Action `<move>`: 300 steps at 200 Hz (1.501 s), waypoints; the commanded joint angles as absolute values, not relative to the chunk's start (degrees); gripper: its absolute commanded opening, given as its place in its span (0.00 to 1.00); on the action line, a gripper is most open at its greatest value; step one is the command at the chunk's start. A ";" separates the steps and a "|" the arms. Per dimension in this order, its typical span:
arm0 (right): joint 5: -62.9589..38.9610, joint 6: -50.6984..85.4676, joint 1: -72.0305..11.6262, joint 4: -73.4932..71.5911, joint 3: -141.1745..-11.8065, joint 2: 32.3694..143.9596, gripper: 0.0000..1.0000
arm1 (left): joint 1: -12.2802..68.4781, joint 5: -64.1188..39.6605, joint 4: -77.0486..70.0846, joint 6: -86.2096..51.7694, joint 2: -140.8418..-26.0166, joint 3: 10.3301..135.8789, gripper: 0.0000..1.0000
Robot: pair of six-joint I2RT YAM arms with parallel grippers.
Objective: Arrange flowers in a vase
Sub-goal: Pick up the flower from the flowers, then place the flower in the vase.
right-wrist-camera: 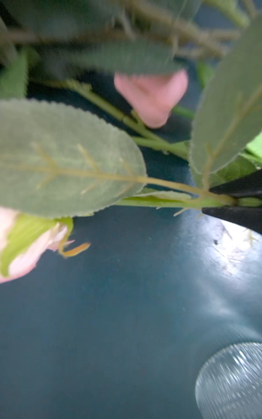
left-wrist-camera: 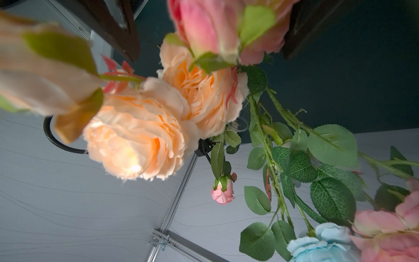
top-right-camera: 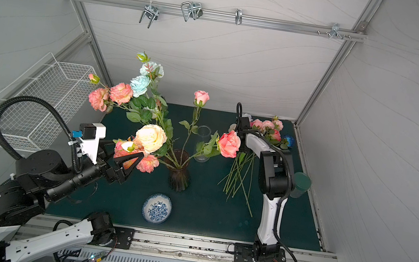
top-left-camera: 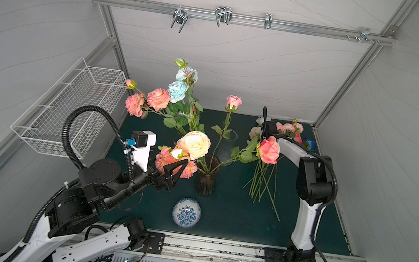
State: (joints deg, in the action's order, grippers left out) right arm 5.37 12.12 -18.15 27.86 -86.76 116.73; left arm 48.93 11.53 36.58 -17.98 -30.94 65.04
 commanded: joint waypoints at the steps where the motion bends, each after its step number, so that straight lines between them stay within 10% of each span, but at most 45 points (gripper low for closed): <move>1: 7.74 11.78 -18.29 26.48 -85.21 110.03 0.00 | 49.13 11.39 34.98 -17.75 -30.91 65.74 0.99; 107: 14.13 12.98 -19.37 21.71 -78.65 72.38 0.00 | 49.13 11.87 34.92 -18.09 -30.65 65.26 0.99; 168: 20.05 4.84 -34.65 19.96 -87.68 55.55 0.00 | 49.13 12.40 34.51 -18.38 -30.98 64.96 0.99; 300: -25.69 31.57 -39.69 23.52 -128.78 71.73 0.00 | 49.13 13.97 34.65 -18.59 -30.74 64.52 0.99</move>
